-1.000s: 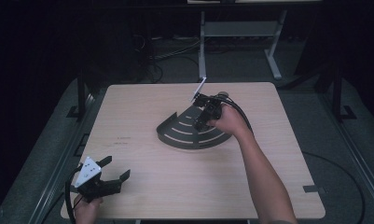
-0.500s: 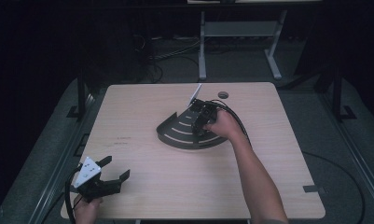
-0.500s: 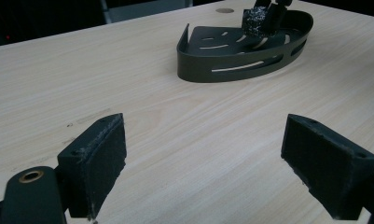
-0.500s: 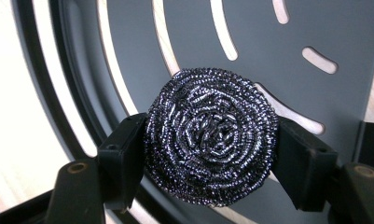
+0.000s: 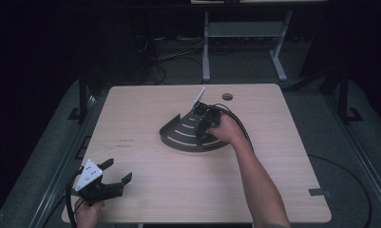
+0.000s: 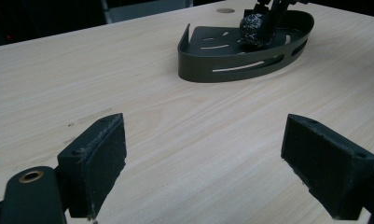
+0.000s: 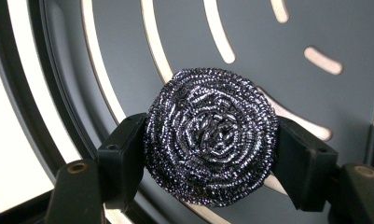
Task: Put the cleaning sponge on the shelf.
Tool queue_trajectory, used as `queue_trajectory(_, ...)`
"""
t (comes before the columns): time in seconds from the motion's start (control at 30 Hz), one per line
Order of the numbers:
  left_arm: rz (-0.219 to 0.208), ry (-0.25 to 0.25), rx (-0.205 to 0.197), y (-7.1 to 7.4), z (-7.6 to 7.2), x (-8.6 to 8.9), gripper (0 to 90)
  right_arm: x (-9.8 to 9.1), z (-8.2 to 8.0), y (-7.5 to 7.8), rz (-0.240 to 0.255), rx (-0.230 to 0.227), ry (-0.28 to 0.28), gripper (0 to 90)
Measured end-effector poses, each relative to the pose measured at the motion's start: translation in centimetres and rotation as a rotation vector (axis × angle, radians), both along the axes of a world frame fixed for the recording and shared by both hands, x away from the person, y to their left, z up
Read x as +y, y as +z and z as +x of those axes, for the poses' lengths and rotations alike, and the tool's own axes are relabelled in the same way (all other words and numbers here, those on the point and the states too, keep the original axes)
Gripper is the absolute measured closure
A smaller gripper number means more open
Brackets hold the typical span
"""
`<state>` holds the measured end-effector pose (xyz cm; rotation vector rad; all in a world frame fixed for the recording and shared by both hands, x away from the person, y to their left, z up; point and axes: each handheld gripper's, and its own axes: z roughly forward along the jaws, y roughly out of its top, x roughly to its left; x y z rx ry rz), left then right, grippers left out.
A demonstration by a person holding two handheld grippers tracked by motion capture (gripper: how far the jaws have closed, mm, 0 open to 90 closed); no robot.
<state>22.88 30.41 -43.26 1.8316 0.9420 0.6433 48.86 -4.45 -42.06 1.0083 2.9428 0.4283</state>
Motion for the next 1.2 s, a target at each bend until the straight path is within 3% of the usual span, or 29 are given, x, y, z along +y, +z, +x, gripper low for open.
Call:
queue_trajectory(0.23, 0.001, 0.0, 0.001, 0.0, 0.0, 0.0, 13.3, -0.2, -0.2, -1.0, 0.006, 0.011, -0.007, 30.5)
queue_trajectory(0.5, 0.002, -0.001, 0.002, 0.0, 0.0, 0.0, 13.3, -0.3, -0.3, -1.0, 0.01, 0.008, -0.014, 28.4)
queue_trajectory(1.17, -0.008, 0.0, 0.009, 0.0, 0.1, -0.1, 13.3, -0.7, -0.5, 0.1, 0.042, -0.022, -0.015, 22.9)
queue_trajectory(1.2, -0.011, -0.003, 0.005, 0.0, 0.0, -0.1, 13.3, -0.7, -0.6, 0.2, 0.06, -0.028, -0.015, 22.3)
